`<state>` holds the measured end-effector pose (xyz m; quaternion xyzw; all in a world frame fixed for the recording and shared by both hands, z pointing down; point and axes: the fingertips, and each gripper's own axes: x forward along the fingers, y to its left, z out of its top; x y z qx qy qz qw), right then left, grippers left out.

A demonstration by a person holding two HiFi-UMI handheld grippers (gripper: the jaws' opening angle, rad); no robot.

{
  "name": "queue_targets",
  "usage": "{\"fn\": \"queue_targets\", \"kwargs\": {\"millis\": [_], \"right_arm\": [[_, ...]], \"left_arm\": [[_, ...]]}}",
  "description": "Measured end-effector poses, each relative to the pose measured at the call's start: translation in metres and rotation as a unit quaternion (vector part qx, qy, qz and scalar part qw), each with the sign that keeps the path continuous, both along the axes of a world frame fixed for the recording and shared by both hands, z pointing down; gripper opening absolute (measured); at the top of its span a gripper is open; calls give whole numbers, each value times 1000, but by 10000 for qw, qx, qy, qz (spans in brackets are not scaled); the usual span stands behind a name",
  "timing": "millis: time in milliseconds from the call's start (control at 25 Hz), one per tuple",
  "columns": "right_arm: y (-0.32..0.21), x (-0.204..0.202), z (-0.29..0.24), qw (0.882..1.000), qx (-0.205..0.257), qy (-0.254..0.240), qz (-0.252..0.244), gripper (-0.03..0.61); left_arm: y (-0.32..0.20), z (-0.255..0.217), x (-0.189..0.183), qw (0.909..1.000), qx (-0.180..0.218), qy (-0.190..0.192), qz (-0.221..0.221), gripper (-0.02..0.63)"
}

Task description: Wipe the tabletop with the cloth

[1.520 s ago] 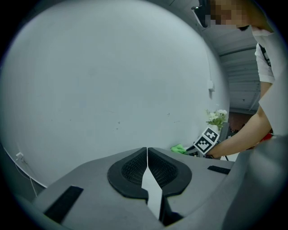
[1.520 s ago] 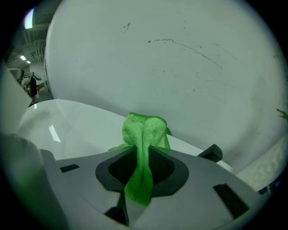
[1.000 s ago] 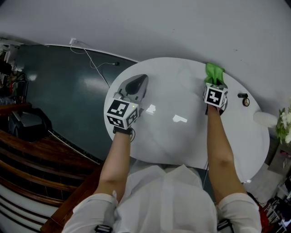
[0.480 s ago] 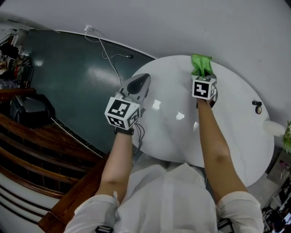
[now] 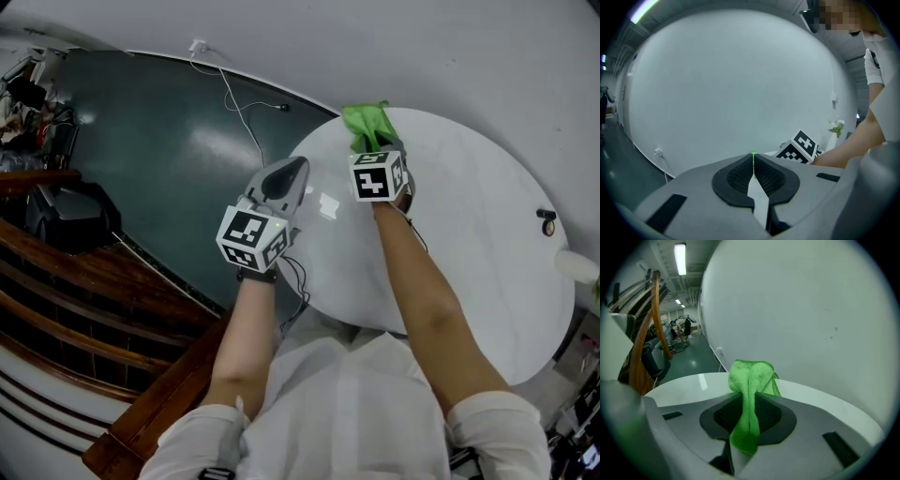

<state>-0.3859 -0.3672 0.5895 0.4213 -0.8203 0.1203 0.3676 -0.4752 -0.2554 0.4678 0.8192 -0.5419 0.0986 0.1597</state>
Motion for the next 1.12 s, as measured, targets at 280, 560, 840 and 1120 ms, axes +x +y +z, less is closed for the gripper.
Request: {"fn": "queue_targets", "kwargs": {"millis": [280, 560, 840, 1120], "right_arm": [[58, -61, 4, 9939, -80, -168, -1091, 71], [104, -54, 11, 9832, -143, -287, -1797, 71], [106, 35, 10, 9946, -29, -271, -1003, 71], [91, 162, 8, 9990, -24, -309, 329, 71]], "left_arm": [[12, 7, -5, 10000, -87, -45, -8, 18], [13, 11, 18, 9997, -67, -76, 209, 18], [10, 9, 79, 9971, -76, -61, 759, 18], [6, 8, 153, 9917, -129, -74, 1274, 18]]}}
